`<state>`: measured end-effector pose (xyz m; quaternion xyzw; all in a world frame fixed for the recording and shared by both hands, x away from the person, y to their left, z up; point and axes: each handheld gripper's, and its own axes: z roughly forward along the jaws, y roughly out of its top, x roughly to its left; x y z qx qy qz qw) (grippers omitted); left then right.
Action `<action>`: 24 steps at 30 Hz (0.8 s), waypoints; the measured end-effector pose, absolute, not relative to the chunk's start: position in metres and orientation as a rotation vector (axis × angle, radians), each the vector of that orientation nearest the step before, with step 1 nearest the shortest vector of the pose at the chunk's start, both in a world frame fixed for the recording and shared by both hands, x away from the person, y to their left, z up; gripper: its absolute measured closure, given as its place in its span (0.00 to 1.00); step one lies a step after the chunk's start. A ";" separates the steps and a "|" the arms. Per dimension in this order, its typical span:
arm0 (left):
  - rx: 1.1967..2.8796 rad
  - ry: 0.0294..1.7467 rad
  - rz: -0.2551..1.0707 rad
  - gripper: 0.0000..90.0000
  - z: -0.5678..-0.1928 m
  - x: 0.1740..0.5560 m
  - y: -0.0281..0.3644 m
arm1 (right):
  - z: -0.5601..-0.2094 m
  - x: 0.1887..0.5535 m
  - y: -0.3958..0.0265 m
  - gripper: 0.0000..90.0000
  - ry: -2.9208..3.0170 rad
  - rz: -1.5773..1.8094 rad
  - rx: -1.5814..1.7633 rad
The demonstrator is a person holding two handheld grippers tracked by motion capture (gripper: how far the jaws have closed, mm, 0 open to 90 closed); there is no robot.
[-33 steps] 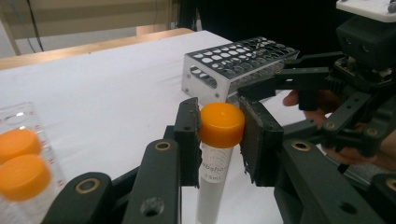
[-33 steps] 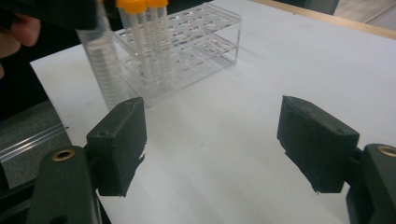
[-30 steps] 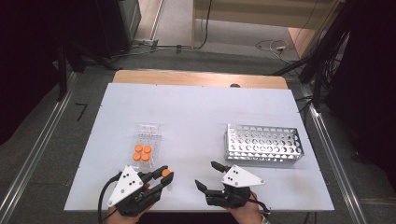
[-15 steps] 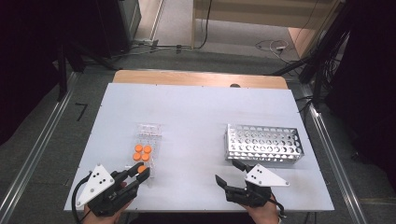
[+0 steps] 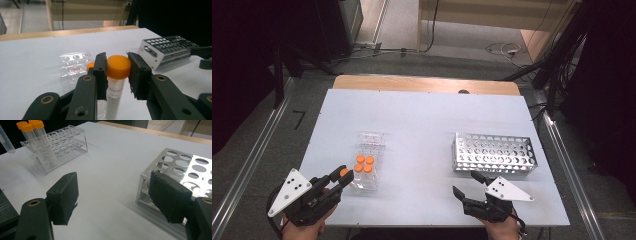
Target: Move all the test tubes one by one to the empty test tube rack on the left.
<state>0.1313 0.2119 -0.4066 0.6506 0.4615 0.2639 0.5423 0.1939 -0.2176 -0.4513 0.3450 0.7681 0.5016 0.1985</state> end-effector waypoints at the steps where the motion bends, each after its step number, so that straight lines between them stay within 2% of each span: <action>1: 1.538 1.100 0.635 0.77 -0.406 0.132 0.213 | -0.451 0.194 -0.218 0.25 2.147 1.401 0.972; 24: 1.500 1.159 0.767 0.77 -0.395 0.156 0.218 | -0.451 0.194 -0.220 0.25 2.140 1.398 0.977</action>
